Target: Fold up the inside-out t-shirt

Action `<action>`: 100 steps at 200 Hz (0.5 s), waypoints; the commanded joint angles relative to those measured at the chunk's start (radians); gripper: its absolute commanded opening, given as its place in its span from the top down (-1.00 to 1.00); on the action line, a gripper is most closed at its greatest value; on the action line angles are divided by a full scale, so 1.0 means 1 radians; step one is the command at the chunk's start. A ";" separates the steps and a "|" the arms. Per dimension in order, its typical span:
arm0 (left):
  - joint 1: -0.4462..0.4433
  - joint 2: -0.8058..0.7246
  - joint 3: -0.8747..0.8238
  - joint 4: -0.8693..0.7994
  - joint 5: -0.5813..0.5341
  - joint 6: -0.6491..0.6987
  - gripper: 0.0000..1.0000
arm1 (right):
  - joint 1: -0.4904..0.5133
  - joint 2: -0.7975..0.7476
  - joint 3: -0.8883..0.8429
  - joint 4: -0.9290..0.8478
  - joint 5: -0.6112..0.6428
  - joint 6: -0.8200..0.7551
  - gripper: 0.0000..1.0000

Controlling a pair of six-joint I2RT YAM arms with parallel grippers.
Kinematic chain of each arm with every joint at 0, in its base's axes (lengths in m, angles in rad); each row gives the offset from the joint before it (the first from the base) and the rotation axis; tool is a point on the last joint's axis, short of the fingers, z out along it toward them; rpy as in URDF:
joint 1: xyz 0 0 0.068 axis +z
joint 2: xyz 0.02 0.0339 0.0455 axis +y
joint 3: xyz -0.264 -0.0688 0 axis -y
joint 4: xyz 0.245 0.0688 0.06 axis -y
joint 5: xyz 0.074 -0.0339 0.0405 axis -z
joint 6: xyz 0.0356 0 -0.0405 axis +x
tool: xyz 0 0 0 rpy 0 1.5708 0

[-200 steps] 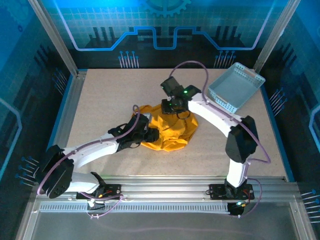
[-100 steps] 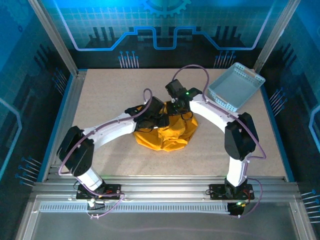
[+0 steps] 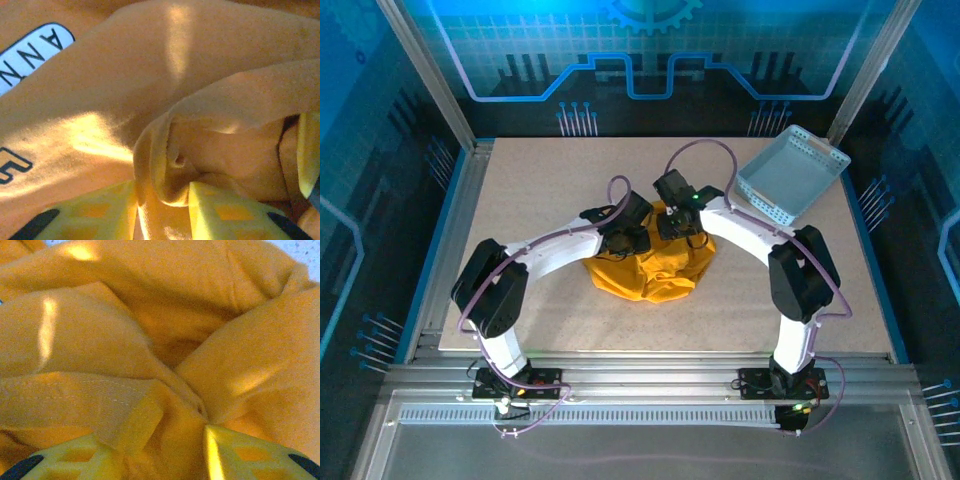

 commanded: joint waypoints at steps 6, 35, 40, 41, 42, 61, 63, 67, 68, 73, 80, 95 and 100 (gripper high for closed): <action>0.001 -0.024 -0.024 0.037 0.022 0.017 0.58 | 0.001 0.069 0.077 0.034 0.063 -0.036 0.28; 0.002 -0.066 -0.072 0.069 0.030 0.030 0.82 | 0.009 0.101 0.168 -0.013 0.113 -0.053 0.68; 0.001 -0.071 -0.079 0.070 0.030 0.033 0.87 | 0.012 0.101 0.180 -0.024 0.127 -0.056 0.75; 0.000 -0.072 -0.080 0.070 0.031 0.034 0.88 | 0.013 0.099 0.182 -0.027 0.130 -0.057 0.76; 0.000 -0.074 -0.082 0.070 0.031 0.035 0.89 | 0.014 0.099 0.184 -0.028 0.133 -0.058 0.78; 0.001 -0.097 -0.107 0.082 0.031 0.049 1.00 | 0.025 0.081 0.209 -0.063 0.172 -0.073 0.96; 0.003 -0.101 -0.111 0.085 0.032 0.051 1.00 | 0.024 0.079 0.210 -0.067 0.174 -0.073 0.97; 0.003 -0.108 -0.117 0.089 0.033 0.055 1.00 | 0.024 0.072 0.213 -0.076 0.176 -0.073 0.99; 0.002 -0.111 -0.119 0.090 0.033 0.056 1.00 | 0.024 0.072 0.213 -0.076 0.176 -0.073 0.99; 0.002 -0.121 -0.127 0.095 0.033 0.060 1.00 | 0.023 0.062 0.213 -0.085 0.178 -0.073 1.00; 0.002 -0.141 -0.143 0.109 0.035 0.068 1.00 | 0.019 0.045 0.214 -0.099 0.176 -0.077 1.00; 0.003 -0.190 -0.181 0.140 0.044 0.089 1.00 | 0.009 0.014 0.218 -0.128 0.164 -0.089 1.00; 0.002 -0.208 -0.197 0.152 0.051 0.098 1.00 | 0.004 0.003 0.221 -0.138 0.158 -0.088 1.00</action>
